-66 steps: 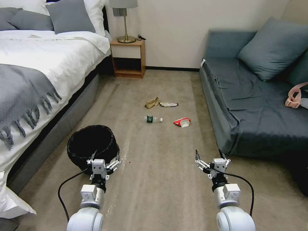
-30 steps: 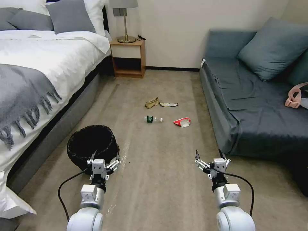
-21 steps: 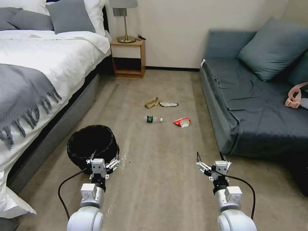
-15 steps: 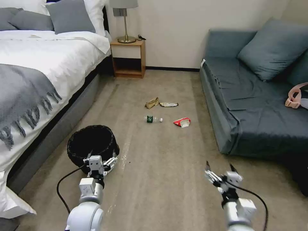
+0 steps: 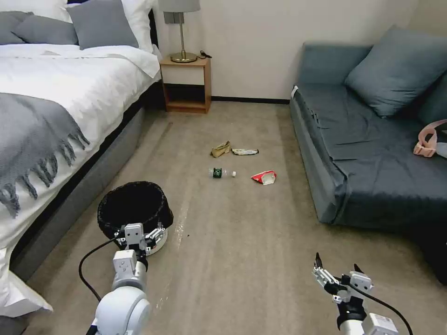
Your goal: Pick up the trash bin, then pick up the garbage on the floor and place it into the trash bin.
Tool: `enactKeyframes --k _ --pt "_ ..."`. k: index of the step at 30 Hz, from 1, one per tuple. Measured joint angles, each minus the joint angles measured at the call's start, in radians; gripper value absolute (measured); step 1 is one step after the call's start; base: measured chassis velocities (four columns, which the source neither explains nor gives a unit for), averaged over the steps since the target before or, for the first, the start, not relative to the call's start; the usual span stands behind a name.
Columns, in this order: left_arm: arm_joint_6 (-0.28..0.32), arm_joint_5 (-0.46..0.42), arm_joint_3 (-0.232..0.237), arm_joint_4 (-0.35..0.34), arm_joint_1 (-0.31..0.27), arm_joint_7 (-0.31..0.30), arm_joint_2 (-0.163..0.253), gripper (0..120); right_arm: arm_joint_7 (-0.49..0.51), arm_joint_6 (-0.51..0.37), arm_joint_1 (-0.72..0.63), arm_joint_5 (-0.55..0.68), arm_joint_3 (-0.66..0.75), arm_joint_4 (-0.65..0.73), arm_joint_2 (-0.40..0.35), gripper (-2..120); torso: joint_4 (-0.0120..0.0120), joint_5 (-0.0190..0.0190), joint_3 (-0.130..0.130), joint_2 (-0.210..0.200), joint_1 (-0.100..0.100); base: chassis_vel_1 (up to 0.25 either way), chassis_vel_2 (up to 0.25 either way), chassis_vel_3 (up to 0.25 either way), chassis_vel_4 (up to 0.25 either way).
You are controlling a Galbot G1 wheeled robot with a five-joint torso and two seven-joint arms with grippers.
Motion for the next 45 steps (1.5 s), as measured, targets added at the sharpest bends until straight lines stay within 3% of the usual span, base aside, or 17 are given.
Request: enactKeyframes --k 8,11,20,26,31,33,37,40,45 --pt "-0.005 -0.003 -0.052 0.007 -0.02 0.0 0.017 96 -0.002 0.01 0.006 -0.007 0.002 -0.013 0.0 100 0.0 0.0 0.0 0.0 0.0 0.0 0.0 0.0 0.0" --pt "0.002 -0.032 -0.105 0.026 -0.048 -0.007 0.039 96 -0.002 0.015 0.008 -0.013 -0.001 -0.022 0.0 100 0.0 0.0 0.0 0.0 0.0 0.0 0.0 0.0 0.0" --pt "0.021 -0.111 -0.196 0.068 -0.123 -0.025 0.105 98 -0.001 0.023 0.019 -0.021 -0.007 -0.044 0.003 100 0.0 -0.0001 0.0 0.0 0.0 0.0 0.0 0.0 0.0" --pt "0.04 -0.144 -0.207 0.089 -0.177 -0.039 0.137 100 0.0 0.026 0.026 -0.02 -0.007 -0.058 0.002 100 0.0001 -0.0001 0.0 0.0 0.0 0.0 0.0 0.0 0.0" --pt "0.074 -0.176 -0.206 0.138 -0.261 -0.049 0.171 100 0.0 0.03 0.035 -0.018 -0.006 -0.079 0.001 100 0.0 0.0 0.0 0.0 0.0 0.0 0.0 0.0 0.0" --pt "0.127 -0.2 -0.202 0.172 -0.314 -0.058 0.186 100 0.001 0.034 0.042 -0.022 -0.012 -0.097 0.001 100 -0.0001 0.0 0.0 0.0 0.0 0.0 0.0 0.0 0.0" --pt "0.19 -0.236 -0.195 0.211 -0.363 -0.069 0.198 100 0.002 0.039 0.048 -0.03 -0.019 -0.111 0.001 100 0.0001 -0.0001 0.0 0.0 0.0 0.0 0.0 0.0 0.0" --pt "0.269 -0.298 -0.182 0.289 -0.436 -0.087 0.215 100 0.005 0.047 0.053 -0.037 -0.023 -0.128 0.001 100 0.0 -0.0001 0.0 0.0 0.0 0.0 0.0 0.0 0.0" --pt "0.33 -0.392 -0.162 0.386 -0.516 -0.09 0.241 99 0.006 0.056 0.057 -0.038 -0.023 -0.141 0.001 100 0.0 -0.0001 0.0 0.0 0.0 0.0 0.0 0.0 0.0"
